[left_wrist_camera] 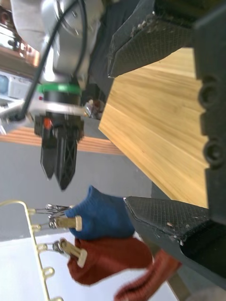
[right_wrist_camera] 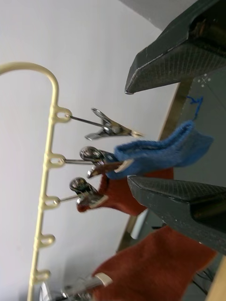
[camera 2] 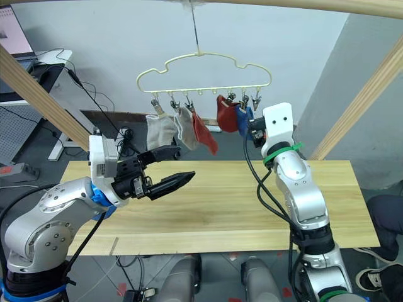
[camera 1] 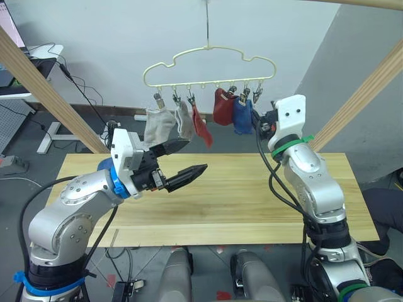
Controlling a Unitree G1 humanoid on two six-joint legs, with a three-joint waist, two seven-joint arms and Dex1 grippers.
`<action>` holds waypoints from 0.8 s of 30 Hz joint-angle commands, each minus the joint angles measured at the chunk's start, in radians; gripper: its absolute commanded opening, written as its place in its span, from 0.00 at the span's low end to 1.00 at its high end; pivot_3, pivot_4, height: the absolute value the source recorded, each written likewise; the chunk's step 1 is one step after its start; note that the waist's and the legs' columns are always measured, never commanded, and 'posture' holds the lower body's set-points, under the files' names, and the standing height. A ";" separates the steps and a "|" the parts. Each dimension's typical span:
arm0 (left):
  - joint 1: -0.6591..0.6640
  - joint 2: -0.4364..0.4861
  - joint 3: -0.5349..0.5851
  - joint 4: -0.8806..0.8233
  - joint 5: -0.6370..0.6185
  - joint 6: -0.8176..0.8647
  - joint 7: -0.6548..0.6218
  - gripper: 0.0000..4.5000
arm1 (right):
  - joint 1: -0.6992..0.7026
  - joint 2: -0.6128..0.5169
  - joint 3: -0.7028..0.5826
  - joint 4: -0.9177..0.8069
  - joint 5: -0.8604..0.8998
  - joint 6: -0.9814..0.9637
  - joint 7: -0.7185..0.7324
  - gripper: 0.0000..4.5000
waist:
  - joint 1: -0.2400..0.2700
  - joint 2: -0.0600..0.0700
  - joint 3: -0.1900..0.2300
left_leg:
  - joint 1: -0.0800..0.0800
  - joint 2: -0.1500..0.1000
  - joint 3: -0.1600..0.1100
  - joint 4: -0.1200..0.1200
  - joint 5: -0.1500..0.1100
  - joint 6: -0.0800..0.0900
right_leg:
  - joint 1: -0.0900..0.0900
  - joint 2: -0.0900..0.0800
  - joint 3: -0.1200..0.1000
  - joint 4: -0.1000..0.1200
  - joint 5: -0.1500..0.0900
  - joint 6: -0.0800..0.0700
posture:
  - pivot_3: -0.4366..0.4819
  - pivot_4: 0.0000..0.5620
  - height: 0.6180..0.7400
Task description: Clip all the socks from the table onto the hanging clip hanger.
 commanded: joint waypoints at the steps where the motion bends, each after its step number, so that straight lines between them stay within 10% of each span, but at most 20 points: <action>1: -0.008 0.013 0.018 -0.033 -0.018 -0.006 0.018 1.00 | -0.031 0.020 -0.016 0.020 -0.041 -0.060 -0.027 0.49 | 0.002 0.000 0.001 | 0.000 0.000 0.000 0.000 0.000 0.000 | 0.000 0.000 0.000 0.000 0.000 0.000 | 0.60 0.52 1.00; 3: -0.011 0.011 0.014 -0.035 -0.016 -0.007 0.032 1.00 | -0.046 0.031 -0.018 0.047 -0.052 -0.071 -0.032 0.35 | 0.004 0.000 0.001 | 0.000 0.000 0.000 -0.001 0.000 0.000 | 0.000 0.000 0.000 0.000 0.000 0.000 | 0.60 0.52 1.00; 24: -0.013 0.005 -0.014 -0.070 -0.023 -0.003 0.099 1.00 | -0.150 0.115 -0.072 0.226 -0.089 -0.109 -0.091 0.35 | 0.020 0.001 0.006 | 0.000 0.000 0.001 -0.002 0.000 0.000 | 0.000 0.000 0.000 -0.002 0.000 0.000 | 0.62 0.51 1.00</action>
